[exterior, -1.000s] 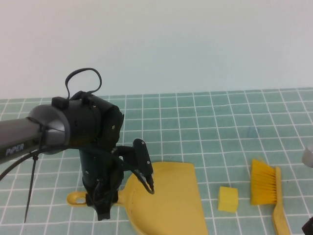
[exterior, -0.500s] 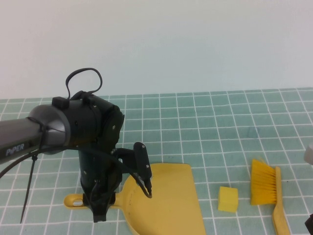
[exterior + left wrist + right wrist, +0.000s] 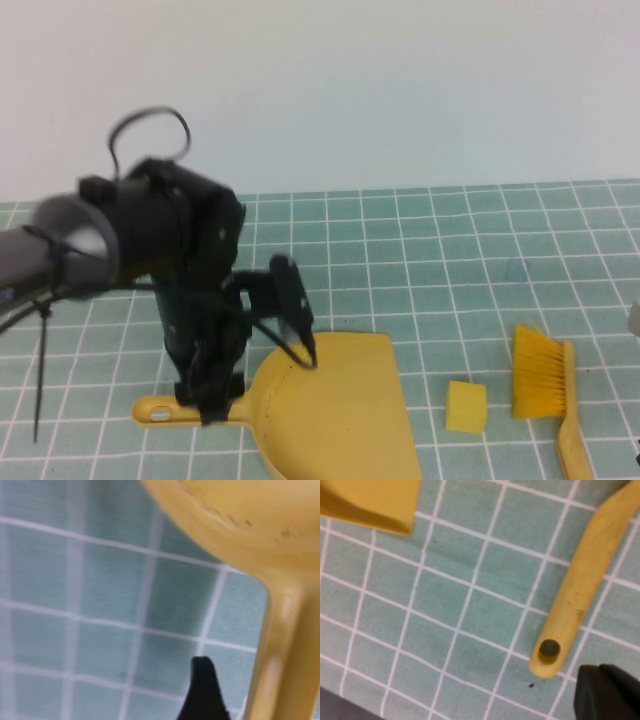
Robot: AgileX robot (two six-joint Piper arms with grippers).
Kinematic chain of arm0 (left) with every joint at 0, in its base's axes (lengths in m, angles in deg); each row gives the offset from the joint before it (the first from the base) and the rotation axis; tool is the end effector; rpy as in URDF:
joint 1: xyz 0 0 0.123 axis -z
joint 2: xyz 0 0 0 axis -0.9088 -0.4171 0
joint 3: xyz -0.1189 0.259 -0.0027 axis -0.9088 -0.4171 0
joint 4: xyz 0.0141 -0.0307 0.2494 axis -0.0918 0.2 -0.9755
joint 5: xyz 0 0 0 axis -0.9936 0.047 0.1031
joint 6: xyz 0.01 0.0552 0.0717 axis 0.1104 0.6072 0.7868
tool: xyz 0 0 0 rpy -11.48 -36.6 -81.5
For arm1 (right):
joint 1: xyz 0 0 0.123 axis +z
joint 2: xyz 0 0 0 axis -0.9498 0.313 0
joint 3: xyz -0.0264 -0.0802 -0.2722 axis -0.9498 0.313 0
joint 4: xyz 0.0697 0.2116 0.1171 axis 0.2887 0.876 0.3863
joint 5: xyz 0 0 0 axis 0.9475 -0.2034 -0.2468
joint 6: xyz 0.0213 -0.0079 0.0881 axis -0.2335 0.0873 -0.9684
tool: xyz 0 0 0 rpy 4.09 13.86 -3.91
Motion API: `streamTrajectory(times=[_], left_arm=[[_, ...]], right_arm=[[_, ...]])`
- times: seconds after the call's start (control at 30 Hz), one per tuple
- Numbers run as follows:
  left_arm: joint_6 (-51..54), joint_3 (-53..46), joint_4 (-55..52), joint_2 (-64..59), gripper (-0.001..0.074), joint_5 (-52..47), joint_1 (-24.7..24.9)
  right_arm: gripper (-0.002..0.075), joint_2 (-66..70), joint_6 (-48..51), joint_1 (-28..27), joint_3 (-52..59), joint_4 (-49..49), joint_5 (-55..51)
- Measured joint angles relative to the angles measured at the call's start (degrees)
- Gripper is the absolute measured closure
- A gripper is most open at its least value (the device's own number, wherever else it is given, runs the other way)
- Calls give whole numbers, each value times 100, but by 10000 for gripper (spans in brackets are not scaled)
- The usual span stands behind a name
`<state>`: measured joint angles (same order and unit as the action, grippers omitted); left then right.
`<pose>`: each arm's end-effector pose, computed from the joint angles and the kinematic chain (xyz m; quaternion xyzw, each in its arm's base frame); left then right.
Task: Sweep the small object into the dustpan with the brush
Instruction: Pick up the broom from the table
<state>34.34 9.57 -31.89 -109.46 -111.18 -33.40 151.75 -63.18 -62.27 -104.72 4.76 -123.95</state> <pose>0.2918 -0.1755 0.2260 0.5964 0.8008 0.0342 0.0432 0.1942 0.0587 0.2342 -0.1560 0.9718 0.1455 0.1009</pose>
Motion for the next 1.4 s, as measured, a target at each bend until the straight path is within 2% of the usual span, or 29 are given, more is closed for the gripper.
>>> streamTrajectory(times=[0.07, 0.17, 0.27, 0.33, 0.47, 0.63, 0.77, 0.9, 1.13, 1.2, 1.3, 1.33, 1.4], left_arm=[[-143, 192, 87, 144, 253, -23, 0], [-194, 525, 466, 311, 253, -23, 0], [-549, 906, 957, 381, 255, 49, 0], [-738, 1107, 1240, 381, 255, 58, 0], [-739, 1305, 1522, 381, 254, 75, 0], [-739, 1306, 1522, 381, 254, 52, 0], [-739, 1306, 1579, 381, 254, -37, 0], [-739, 1306, 1676, 381, 254, -26, 0], [-712, 1306, 1916, 381, 254, -26, 0], [-712, 1306, 1919, 381, 254, -13, 0], [-712, 1306, 1929, 381, 255, -13, 0], [-712, 1306, 1949, 381, 255, -3, 0], [-712, 1306, 2088, 381, 255, -3, 0]], right_arm=[[719, 0, -147, 0, 13, -89, 44], [633, 0, -288, 0, 37, -35, 50], [442, 3, -386, 0, 45, 142, 87], [358, 25, -533, 0, 45, 177, 228], [312, 265, -786, 93, 58, 173, 441], [303, 918, -1231, 771, 164, 156, 707], [303, 1435, -2103, 1230, 164, -413, 1087], [303, 1808, -2671, 1274, 164, -918, 1233], [309, 2426, -2774, 1287, 151, -996, 1461], [347, 2476, -2739, 1287, 122, -1036, 1441], [496, 2497, -2674, 1287, 106, -1165, 1373], [524, 2497, -2648, 1287, 102, -1164, 1361], [533, 2497, -2624, 1287, 72, -1175, 1322]])
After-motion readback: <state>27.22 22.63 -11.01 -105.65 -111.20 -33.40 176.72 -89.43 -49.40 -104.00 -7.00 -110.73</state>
